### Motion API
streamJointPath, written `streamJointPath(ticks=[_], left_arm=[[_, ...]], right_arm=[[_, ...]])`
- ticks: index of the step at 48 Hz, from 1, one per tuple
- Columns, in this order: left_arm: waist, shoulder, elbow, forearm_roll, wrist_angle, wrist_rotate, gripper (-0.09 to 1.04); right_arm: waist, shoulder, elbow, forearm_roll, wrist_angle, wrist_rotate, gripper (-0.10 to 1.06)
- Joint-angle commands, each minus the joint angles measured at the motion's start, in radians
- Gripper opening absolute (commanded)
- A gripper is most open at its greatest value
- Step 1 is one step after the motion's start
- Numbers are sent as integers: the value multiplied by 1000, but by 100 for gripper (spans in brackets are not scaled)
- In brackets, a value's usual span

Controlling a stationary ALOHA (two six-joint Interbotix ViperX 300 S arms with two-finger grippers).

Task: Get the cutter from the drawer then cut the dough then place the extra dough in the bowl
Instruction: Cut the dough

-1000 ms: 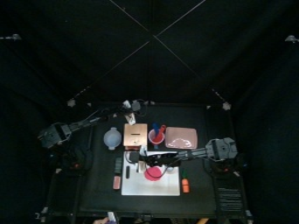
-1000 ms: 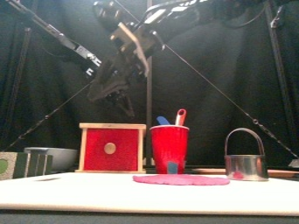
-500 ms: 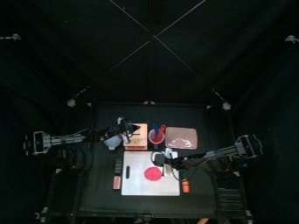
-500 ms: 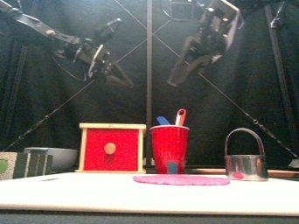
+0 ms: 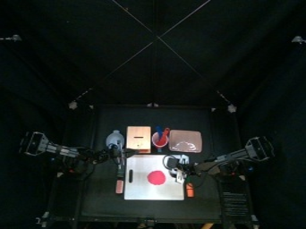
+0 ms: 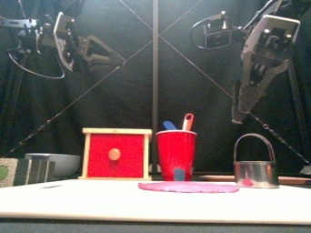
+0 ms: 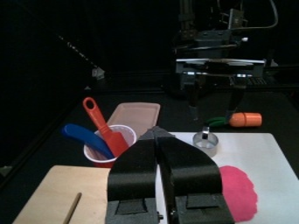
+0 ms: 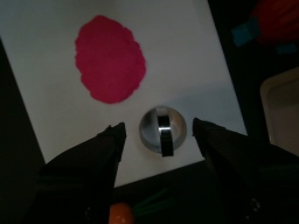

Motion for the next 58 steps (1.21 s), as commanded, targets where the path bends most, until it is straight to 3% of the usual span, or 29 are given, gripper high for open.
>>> streamJointPath(ticks=[1, 14, 27, 32, 44, 58], left_arm=[[-3, 6, -14, 0, -14, -11, 31], [-3, 14, -6, -3, -20, -15, 31], [-3, 37, 8, -38, -20, -17, 31], [-14, 63, 12, -71, -20, -20, 31], [-84, 176, 0, -141, -20, -18, 31], [-149, 279, -71, -104, -63, -18, 30]], right_arm=[[-3, 6, 11, 2, 17, -2, 92], [-9, 69, 44, -29, -55, -3, 87], [-9, 87, 25, -38, -66, -3, 53], [-8, 87, -15, -38, -66, -2, 45], [2, 133, -166, -38, -63, -3, 45], [6, 245, -256, -40, -71, -5, 45]])
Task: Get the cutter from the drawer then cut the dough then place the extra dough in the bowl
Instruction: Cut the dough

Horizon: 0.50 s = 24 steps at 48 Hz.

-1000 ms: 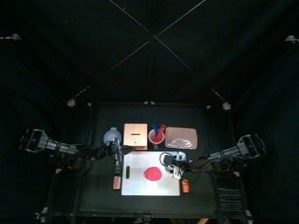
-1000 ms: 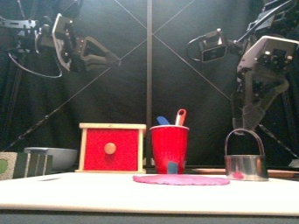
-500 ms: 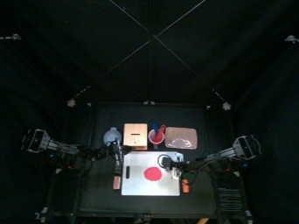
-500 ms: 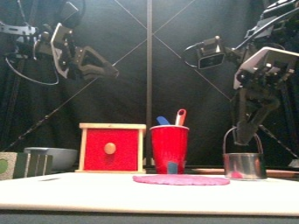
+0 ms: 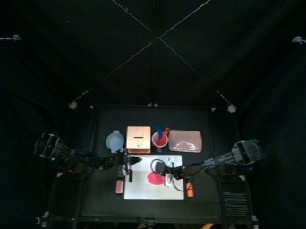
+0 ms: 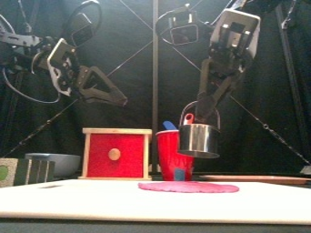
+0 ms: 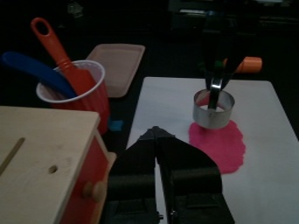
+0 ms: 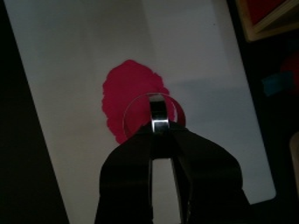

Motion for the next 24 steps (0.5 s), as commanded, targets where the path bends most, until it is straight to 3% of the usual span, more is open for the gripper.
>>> streamJointPath(ticks=[1, 24], left_arm=[[-23, 26, -44, 25, -35, 0, 30], [-28, 46, -40, 6, -55, 0, 30]], right_arm=[[3, 17, -48, -5, -8, -2, 45], [17, 107, -94, 3, -8, 0, 45]])
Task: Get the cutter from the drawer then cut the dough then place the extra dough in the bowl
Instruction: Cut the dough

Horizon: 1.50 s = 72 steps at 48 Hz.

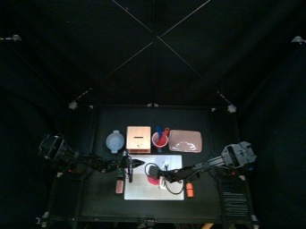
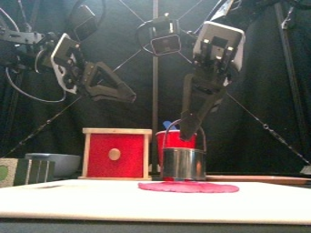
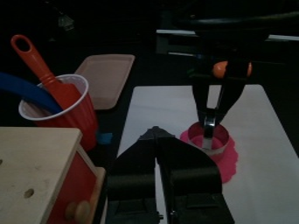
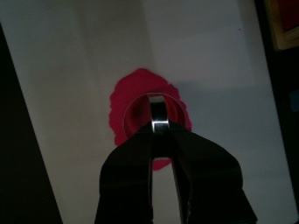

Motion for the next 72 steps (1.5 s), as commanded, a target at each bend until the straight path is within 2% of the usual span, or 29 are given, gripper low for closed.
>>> streamJointPath(ticks=[1, 26, 30, 37, 43, 54, 60, 66, 72], left_arm=[[-2, -6, -8, -9, -12, 0, 30], [-2, -6, 0, -11, -29, 0, 30], [-2, -6, -2, -6, -28, 8, 31], [-2, 0, 2, 23, -11, 11, 32], [-11, 2, -8, 51, -5, 3, 33], [-44, 48, -38, 60, -5, 0, 52], [-63, 94, -81, 61, -17, -15, 63], [-71, 175, -123, 100, -52, -91, 71], [-71, 264, -160, 166, -98, -207, 74]], right_arm=[[2, -15, -15, 6, -2, 0, 45], [6, 20, -12, 11, 20, 0, 47], [6, 21, -15, 8, 18, -2, 54], [12, -3, -17, 6, 20, -3, 78], [29, -40, 0, -14, 25, 5, 91], [64, -104, 75, -69, 12, 18, 91], [77, -127, 133, -104, -58, 20, 91], [75, -141, 187, -124, -170, 21, 91], [69, -156, 249, -127, -253, 21, 91]])
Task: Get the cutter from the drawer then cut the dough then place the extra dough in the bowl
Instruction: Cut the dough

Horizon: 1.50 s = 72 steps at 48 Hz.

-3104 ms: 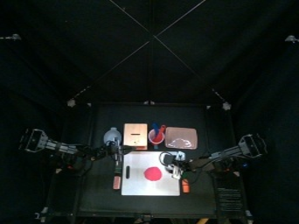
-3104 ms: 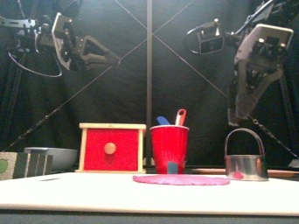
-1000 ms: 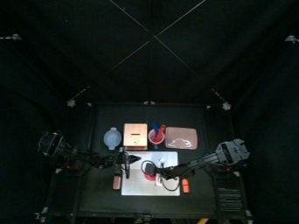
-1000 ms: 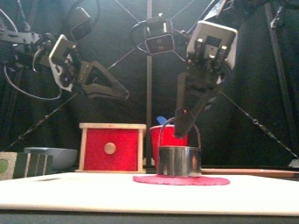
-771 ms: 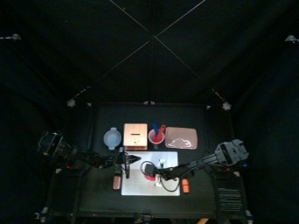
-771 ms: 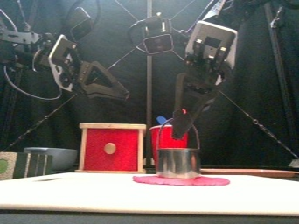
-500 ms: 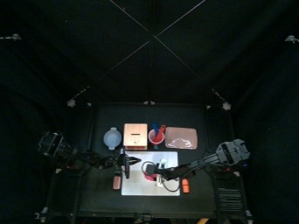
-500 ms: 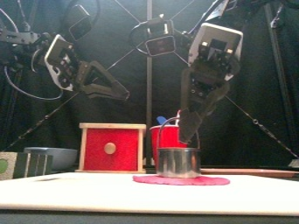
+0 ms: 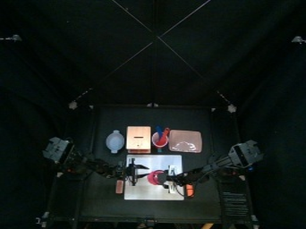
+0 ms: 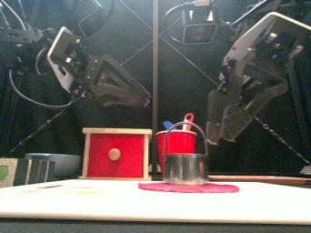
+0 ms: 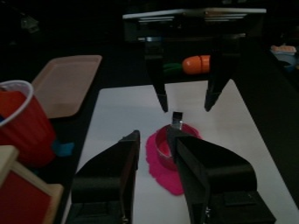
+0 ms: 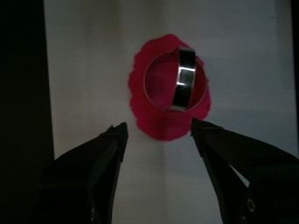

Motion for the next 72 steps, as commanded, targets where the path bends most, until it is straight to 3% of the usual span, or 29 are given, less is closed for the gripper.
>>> streamJointPath(ticks=[1, 7, 20, 39, 53, 72], left_arm=[[-3, 54, -52, 54, -46, -75, 74], [0, 103, -100, 117, -60, -158, 74], [2, 112, -117, 127, -60, -163, 74], [17, 91, -98, 126, -60, -150, 74], [46, 94, -84, 129, -58, -149, 74], [60, 106, -75, 138, -32, -150, 73]], right_arm=[[-11, -51, 37, -8, -69, 2, 91], [-54, -100, 74, -17, -110, -5, 91], [-129, -224, 130, -75, -302, -5, 91], [-298, -156, 262, -8, -741, -28, 90], [-298, -84, 287, 75, -813, -28, 83], [-252, -3, 212, 81, -699, -26, 77]])
